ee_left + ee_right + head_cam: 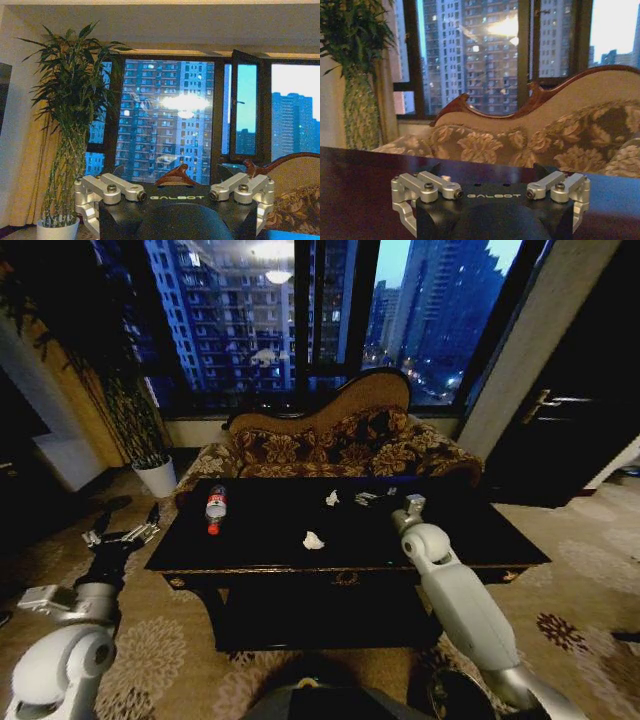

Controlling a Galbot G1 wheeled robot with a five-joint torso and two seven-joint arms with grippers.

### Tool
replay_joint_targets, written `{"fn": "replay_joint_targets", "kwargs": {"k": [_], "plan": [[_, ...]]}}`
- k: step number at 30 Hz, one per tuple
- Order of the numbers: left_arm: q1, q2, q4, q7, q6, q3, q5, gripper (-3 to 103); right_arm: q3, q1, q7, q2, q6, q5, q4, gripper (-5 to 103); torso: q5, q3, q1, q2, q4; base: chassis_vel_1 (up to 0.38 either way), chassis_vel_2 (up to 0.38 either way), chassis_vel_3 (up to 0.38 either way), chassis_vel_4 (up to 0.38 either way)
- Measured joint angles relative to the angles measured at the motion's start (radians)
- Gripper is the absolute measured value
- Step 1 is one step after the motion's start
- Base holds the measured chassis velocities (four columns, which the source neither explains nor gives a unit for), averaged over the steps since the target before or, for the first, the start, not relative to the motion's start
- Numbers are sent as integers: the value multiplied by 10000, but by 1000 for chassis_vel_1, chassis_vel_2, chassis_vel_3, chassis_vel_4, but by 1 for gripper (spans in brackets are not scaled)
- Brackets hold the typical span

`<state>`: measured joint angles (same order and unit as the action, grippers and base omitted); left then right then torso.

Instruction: Move to the front of the table and place the trash on the table into the trash bin.

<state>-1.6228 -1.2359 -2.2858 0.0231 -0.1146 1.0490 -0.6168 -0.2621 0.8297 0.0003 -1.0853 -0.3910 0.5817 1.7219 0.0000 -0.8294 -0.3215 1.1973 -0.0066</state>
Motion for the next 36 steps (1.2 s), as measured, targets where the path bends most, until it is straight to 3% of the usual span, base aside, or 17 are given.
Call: {"fn": "replay_joint_targets", "kwargs": {"k": [5, 13, 25, 29, 32, 36], "plan": [[-93, -137, -47, 3, 0, -1, 120, 100, 978, -617, -3, 1, -611, 720, -87, 100, -4, 0, 0, 0, 3, 0, 0, 0, 0], [-162, -188, -64, -3, 4, 215, 110, 100, 1996, -1458, -2, -155, -709, 670, -768, 100, -1, 0, 0, 1, 0, 0, 0, 0, 0], [-221, -220, -45, -3, 44, 387, 115, 100, 2120, -1657, -2, -46, -712, 106, -1196, 100, 0, 1, 0, 1, 0, 0, 0, 0, 0], [-218, -236, 45, -1, 48, 381, 107, 100, 2043, -1542, -2, 62, -1096, 238, -920, 100, 0, 1, 0, 1, -3, 0, 0, 0, 0], [-240, -149, 138, -1, 57, 433, 28, 100, 2271, -2120, -2, -10, -2364, 1038, -790, 100, -3, 1, 0, 1, 1, 0, 0, 0, 0], [-272, -77, 133, -5, 58, 645, -150, 100, 2492, -2427, -2, -128, -2568, 1098, -918, 100, -2, 0, 0, 1, 2, 0, 0, 0, 0]]}}
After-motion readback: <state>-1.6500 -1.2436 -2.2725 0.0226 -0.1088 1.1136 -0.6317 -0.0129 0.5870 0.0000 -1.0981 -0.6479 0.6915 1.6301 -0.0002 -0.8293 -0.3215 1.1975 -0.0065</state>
